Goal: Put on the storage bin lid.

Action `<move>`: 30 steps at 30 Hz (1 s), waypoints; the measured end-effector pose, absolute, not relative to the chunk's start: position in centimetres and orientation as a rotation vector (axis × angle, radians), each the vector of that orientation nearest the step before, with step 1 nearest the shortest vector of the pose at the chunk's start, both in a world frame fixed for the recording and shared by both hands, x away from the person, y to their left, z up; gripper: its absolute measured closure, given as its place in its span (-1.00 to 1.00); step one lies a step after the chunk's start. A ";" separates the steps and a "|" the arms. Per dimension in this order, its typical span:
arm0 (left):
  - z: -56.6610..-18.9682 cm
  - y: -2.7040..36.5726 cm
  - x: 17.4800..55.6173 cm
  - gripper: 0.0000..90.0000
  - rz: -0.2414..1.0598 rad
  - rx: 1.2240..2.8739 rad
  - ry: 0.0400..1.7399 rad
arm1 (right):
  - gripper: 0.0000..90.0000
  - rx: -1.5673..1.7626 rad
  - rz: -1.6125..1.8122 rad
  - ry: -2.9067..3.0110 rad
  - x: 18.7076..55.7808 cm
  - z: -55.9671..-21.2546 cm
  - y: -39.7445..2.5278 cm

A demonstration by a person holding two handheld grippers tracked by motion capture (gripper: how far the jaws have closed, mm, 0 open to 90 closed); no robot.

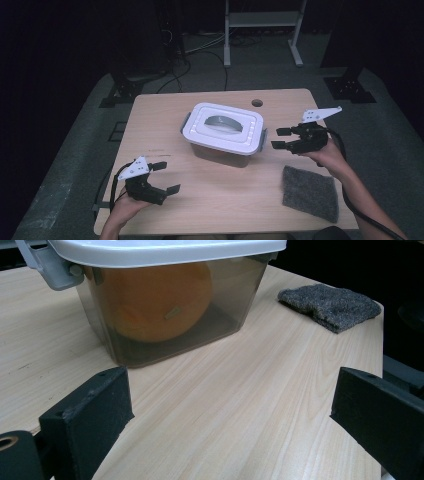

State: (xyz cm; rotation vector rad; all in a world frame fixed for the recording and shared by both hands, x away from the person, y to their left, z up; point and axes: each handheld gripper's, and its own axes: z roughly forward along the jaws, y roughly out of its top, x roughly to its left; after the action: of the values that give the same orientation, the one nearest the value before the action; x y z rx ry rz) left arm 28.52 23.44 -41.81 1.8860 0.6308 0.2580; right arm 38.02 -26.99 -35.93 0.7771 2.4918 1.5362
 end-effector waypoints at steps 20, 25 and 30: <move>-41.9 23.3 28.5 -0.95 0.254 1.894 0.629 | -0.23 0.877 1.563 2.471 36.3 -39.0 -29.2; -41.9 23.3 28.5 -0.95 0.252 1.894 0.631 | -0.24 0.891 1.565 2.473 36.0 -39.7 -29.4; -41.9 23.2 28.5 -0.95 0.252 1.895 0.629 | -0.24 0.910 1.567 2.472 35.6 -40.4 -29.7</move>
State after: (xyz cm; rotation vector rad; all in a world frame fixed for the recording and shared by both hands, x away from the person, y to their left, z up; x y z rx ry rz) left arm 28.49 23.24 -41.92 1.8950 0.6292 0.2524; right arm 35.63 -29.67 -40.43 0.9098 2.4724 1.5671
